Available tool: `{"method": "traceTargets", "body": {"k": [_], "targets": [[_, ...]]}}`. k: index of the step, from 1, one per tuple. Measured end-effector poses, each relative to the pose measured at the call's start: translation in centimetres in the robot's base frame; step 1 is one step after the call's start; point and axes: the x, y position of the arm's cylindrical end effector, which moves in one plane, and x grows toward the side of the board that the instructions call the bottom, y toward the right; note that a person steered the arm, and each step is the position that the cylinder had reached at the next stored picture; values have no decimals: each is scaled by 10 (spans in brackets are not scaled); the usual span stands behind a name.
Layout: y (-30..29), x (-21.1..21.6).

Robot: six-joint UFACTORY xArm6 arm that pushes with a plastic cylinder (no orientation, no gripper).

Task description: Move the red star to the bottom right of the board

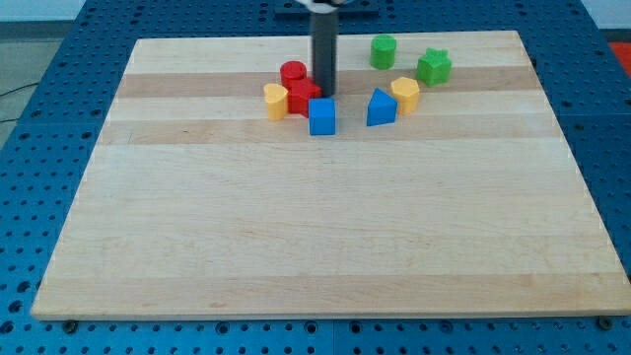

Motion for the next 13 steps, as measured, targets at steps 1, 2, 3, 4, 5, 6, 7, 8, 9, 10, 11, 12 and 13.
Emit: {"method": "traceTargets", "body": {"k": [1,2,3,4,5,6,7,8,9,10,11,12,13], "targets": [[-38,0],[-39,13],[-65,13],[-81,8],[-32,80],[13,126],[19,156],[3,159],[-15,174],[-74,171],[1,215],[73,208],[62,166]]}}
